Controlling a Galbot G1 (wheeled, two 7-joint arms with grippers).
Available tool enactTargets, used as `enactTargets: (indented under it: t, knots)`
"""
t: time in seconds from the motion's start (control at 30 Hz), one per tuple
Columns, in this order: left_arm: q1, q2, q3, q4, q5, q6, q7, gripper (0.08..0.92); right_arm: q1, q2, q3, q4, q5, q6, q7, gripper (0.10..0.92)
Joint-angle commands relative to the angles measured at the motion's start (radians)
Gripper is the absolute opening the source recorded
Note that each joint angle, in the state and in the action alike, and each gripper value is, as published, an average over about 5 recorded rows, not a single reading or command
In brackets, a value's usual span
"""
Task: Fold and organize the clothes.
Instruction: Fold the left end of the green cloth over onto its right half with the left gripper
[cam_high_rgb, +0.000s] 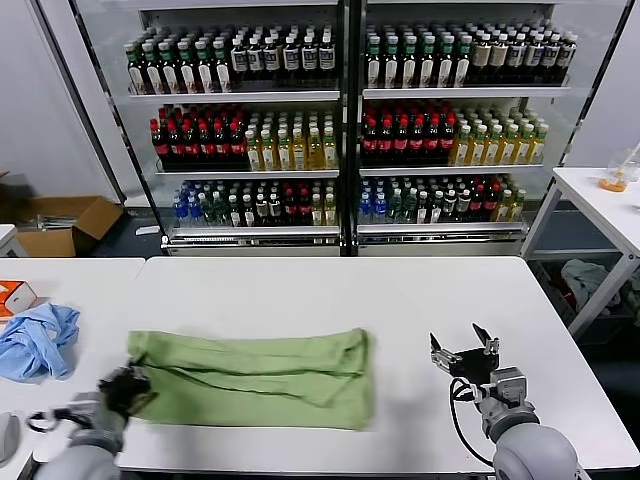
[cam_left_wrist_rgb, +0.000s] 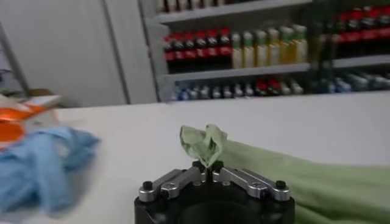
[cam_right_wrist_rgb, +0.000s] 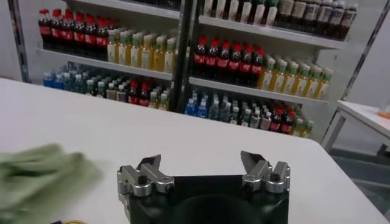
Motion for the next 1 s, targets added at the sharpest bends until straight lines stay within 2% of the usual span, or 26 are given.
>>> enactTargets:
  t: [0.03, 0.2, 0.33, 0.6, 1.0]
  knots:
    - [0.012, 0.062, -0.213, -0.151, -0.450, 0.069, 0.021, 0.097, -0.003, -0.010, 0.002, 0.008, 0.009, 0.004, 0.003, 0.823]
    - [-0.014, -0.067, -0.073, -0.343, -0.712, 0.129, -0.008, 0.097, -0.005, -0.011, -0.003, 0.008, 0.006, 0.003, 0.004, 0.823]
    - [-0.027, -0.145, 0.093, -0.371, -0.753, 0.130, -0.012, 0.097, -0.003, -0.017, -0.005, 0.005, 0.006, 0.003, 0.004, 0.823]
    - [-0.101, -0.243, 0.320, -0.264, -0.682, 0.112, -0.008, 0.097, 0.009, -0.025, -0.007, -0.008, 0.008, 0.007, 0.002, 0.823]
    - [-0.248, -0.306, 0.470, -0.025, -0.569, 0.100, -0.013, 0.097, 0.021, -0.022, -0.011, -0.025, 0.008, 0.014, -0.002, 0.823]
